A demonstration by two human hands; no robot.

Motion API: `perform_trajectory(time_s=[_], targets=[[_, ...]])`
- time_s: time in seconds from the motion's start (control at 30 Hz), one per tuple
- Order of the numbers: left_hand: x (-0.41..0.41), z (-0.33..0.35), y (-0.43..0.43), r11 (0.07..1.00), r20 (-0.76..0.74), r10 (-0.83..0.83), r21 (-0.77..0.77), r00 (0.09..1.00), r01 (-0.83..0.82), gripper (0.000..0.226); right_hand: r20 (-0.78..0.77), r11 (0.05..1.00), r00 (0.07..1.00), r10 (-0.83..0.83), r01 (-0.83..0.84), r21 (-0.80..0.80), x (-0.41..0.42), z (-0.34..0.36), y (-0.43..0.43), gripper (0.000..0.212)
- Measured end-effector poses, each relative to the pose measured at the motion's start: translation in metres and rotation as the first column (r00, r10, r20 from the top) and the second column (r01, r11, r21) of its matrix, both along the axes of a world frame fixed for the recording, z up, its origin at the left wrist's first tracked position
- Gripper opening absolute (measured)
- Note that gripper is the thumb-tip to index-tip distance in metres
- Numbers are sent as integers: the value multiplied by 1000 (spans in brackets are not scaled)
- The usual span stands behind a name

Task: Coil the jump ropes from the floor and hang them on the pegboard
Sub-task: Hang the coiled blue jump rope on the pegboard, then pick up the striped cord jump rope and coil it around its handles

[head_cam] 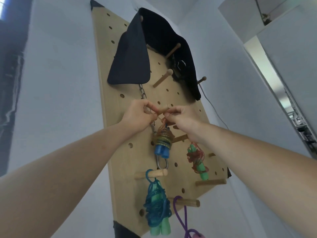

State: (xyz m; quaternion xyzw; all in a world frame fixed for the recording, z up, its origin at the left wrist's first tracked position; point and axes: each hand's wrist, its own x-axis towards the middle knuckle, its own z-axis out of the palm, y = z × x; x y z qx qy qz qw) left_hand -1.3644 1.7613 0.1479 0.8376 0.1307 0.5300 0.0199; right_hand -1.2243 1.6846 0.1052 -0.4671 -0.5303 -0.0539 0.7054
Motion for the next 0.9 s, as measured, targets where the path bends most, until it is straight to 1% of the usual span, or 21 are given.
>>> perform_trajectory(time_s=[0.07, 0.17, 0.3, 0.37, 0.53, 0.7, 0.8, 0.9], targets=[[-3, -6, 3, 1000, 10, -4, 4, 1000, 4, 14, 0, 999, 1000, -29, 29, 20, 2, -6, 1, 12], [-13, -13, 4, 1000, -9, -26, -1, 1000, 26, 13, 35, 995, 996, -86, 85, 48, 9, -19, -8, 21], [-29, -27, -8, 999, -56, -34, 27, 998, 36, 12, 115, 975, 970, -213, 202, 95, 19, -39, -35, 16], [-35, -39, -22, 997, -74, -75, 27, 994, 78, 13, 154, 964, 953, -262, 250, 93, 24, -49, -54, 15], [-43, -86, -72, 970, -125, -236, 25, 964, 241, 14, 283, 940, 900, -331, 341, 14, 31, -90, -106, 17], [-30, -156, -111, 934, -217, -353, -19, 910, 358, 12, 305, 938, 905, -297, 336, -84, 26, -154, -151, 12], [-15, -205, -122, 909, -270, -416, -86, 868, 409, 11, 316, 921, 908, -276, 344, -185, 26, -200, -175, 7], [3, -263, -134, 871, -339, -492, -200, 802, 450, 10, 319, 888, 909, -267, 361, -284, 27, -252, -198, 8]])
